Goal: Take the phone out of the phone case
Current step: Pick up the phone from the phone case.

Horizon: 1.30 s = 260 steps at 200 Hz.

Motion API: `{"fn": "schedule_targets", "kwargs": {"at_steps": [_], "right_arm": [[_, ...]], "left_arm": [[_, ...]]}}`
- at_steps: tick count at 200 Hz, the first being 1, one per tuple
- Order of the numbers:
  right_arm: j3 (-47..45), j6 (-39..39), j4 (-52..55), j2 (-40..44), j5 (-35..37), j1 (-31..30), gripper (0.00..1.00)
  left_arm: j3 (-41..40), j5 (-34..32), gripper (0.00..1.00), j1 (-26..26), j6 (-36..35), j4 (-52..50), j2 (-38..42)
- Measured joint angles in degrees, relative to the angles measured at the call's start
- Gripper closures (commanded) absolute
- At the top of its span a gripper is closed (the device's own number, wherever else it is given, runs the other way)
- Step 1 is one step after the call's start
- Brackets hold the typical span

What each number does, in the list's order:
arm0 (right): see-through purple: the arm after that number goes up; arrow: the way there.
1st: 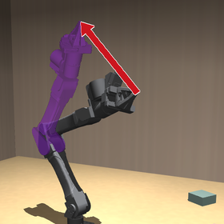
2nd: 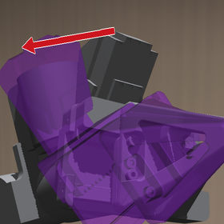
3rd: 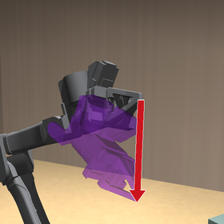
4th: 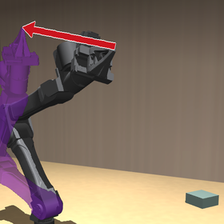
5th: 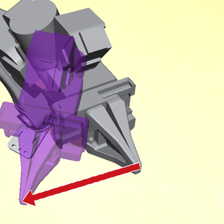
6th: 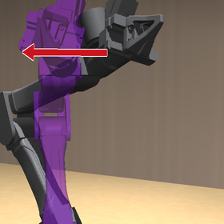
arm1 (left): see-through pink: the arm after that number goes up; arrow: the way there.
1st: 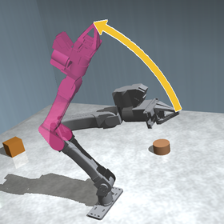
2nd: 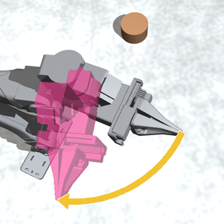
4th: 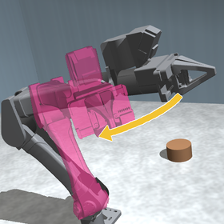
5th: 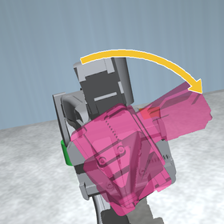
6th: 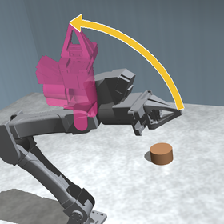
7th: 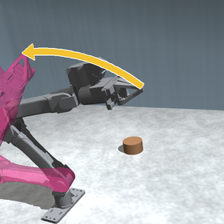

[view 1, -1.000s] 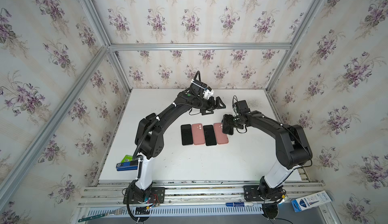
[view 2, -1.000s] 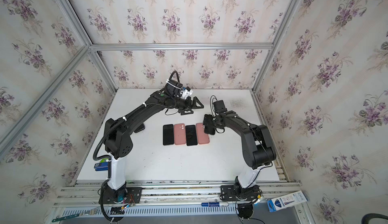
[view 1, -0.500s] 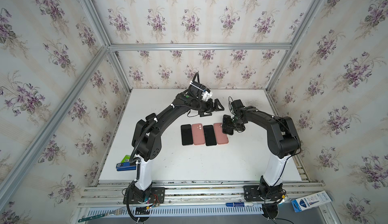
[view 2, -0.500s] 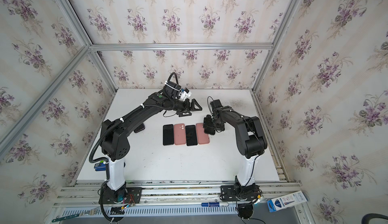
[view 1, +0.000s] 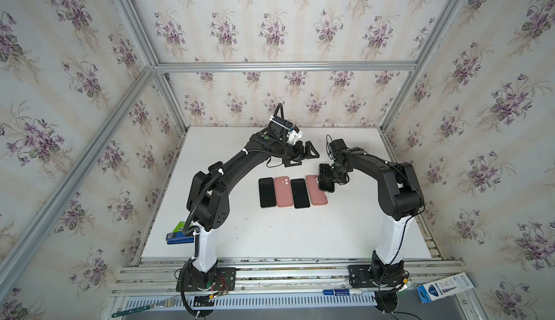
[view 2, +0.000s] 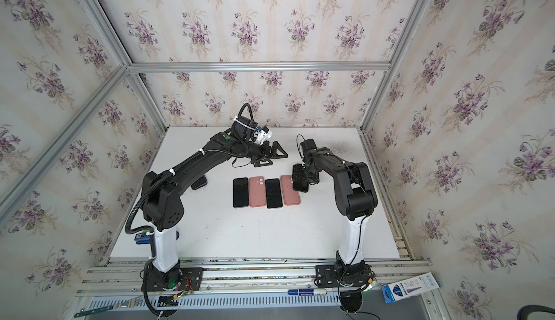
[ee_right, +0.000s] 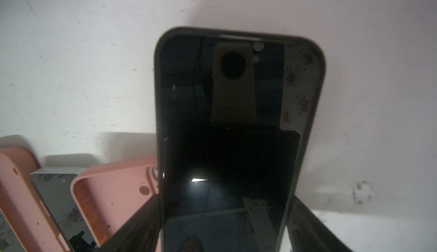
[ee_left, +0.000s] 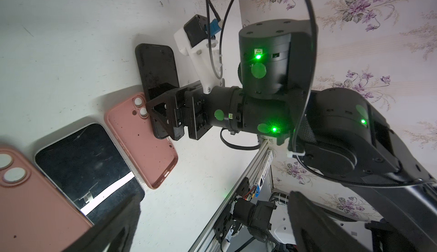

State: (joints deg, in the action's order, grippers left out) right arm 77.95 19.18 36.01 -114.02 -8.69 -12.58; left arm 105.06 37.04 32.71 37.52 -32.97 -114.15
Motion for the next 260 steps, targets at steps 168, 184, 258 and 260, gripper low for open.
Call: {"fn": "schedule_targets", "kwargs": {"at_steps": [168,184,258,260], "right_arm": [[0.8,-1.2,2.3,-0.8,7.1,-2.8,0.23],[0.8,-0.7,2.4,-0.8,7.7,-3.0,0.26],[-2.0,1.0,4.8,2.4,7.0,-3.3,0.42],[-2.1,1.0,4.9,2.6,7.0,-3.3,0.42]], "left_arm": [[-0.6,0.2,0.01,-0.3,0.0,0.1,0.0],[-0.6,0.3,0.01,-0.4,0.0,0.1,0.0],[-0.8,0.5,0.01,-0.4,-0.4,0.2,0.0],[-0.8,0.5,0.01,-0.4,-0.4,0.2,0.0]]}}
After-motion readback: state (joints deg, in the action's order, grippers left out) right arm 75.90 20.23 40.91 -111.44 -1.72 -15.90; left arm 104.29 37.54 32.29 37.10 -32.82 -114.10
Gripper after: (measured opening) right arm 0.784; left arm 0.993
